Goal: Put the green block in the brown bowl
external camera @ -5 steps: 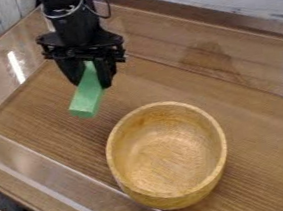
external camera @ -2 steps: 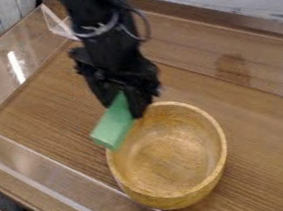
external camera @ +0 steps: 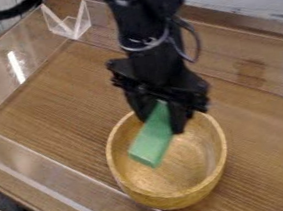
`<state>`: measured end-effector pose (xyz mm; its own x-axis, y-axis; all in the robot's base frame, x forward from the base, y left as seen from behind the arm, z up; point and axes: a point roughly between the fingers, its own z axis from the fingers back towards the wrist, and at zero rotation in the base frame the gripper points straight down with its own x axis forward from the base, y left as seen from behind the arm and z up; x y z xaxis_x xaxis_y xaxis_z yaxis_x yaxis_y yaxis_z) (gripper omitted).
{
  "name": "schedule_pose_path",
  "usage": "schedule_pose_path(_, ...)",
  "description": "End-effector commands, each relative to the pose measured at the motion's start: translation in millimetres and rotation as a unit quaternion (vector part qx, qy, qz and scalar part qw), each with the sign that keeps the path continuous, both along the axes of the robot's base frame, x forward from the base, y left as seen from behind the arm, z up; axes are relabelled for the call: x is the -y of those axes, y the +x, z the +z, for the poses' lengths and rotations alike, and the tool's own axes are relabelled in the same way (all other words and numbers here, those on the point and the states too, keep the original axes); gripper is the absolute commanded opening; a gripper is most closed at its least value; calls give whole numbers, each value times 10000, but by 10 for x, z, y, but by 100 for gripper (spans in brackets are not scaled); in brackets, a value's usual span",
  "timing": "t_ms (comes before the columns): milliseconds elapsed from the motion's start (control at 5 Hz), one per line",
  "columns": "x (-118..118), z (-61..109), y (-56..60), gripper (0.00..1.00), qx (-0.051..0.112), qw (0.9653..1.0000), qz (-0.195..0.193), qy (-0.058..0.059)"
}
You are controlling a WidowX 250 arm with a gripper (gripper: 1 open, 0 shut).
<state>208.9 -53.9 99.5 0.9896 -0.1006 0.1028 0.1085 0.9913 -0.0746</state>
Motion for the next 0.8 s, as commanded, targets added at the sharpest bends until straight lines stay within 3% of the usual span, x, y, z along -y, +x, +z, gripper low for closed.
schedule_pose_path(0, 124, 10, 91, 0, 141, 9996, -235, -29)
schedule_pose_path(200, 166, -53, 158, 0, 161, 9988, -455, 10)
schedule_pose_path(600, 107, -171, 134, 0, 117, 9993, -364, 55)
